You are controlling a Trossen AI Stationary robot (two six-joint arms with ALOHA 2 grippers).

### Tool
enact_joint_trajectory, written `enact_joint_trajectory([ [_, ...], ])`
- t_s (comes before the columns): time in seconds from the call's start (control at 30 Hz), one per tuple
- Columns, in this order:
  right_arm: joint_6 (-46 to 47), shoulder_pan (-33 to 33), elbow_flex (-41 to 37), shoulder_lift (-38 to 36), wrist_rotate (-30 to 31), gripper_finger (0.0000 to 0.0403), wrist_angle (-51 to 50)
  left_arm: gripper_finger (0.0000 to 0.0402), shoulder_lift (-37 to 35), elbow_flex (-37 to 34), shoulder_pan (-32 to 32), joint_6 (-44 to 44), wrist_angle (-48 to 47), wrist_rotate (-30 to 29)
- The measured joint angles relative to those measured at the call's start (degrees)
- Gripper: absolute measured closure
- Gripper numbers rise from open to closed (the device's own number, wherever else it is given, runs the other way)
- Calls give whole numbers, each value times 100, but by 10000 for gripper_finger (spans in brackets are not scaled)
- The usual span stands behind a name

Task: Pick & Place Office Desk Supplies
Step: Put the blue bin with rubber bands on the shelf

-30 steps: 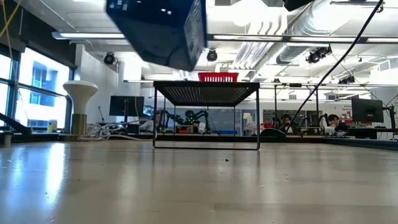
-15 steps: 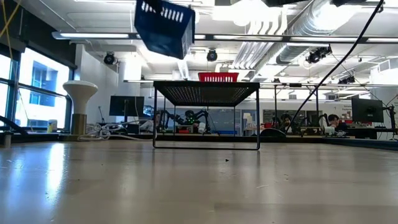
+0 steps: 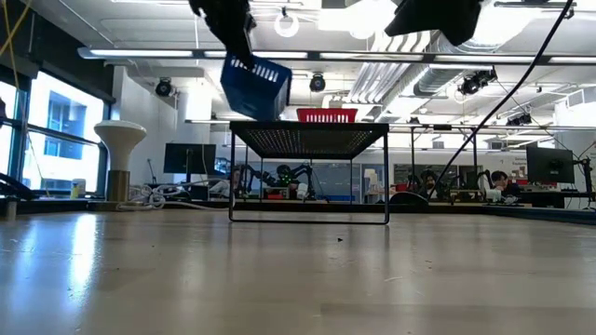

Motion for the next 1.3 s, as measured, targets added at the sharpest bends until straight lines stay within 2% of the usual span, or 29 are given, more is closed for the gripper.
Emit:
enact_joint_trajectory([
  [0.17, 27, -137, 2, -102, 10, 243, -124, 398, 11, -116, 605, 399, 448, 227],
  [0.37, 170, -147, 2, -107, -23, 243, -258, 398, 29, -575, 1136, 1047, 1133, 917],
  [0.57, 174, -145, 2, -110, -211, 243, -280, 399, 33, -788, 1562, 1314, 1606, 901],
  [0.67, 174, -166, 2, -151, -261, 243, -284, 399, 37, -790, 1749, 1458, 1752, 1223],
  [0.87, 176, -237, 2, -157, -295, 243, -282, 399, 92, -791, 2021, 1586, 1824, 2030],
  [1.3, 174, -256, 2, -157, -331, 243, -210, 393, 429, -791, 2203, 1418, 1969, 2293],
])
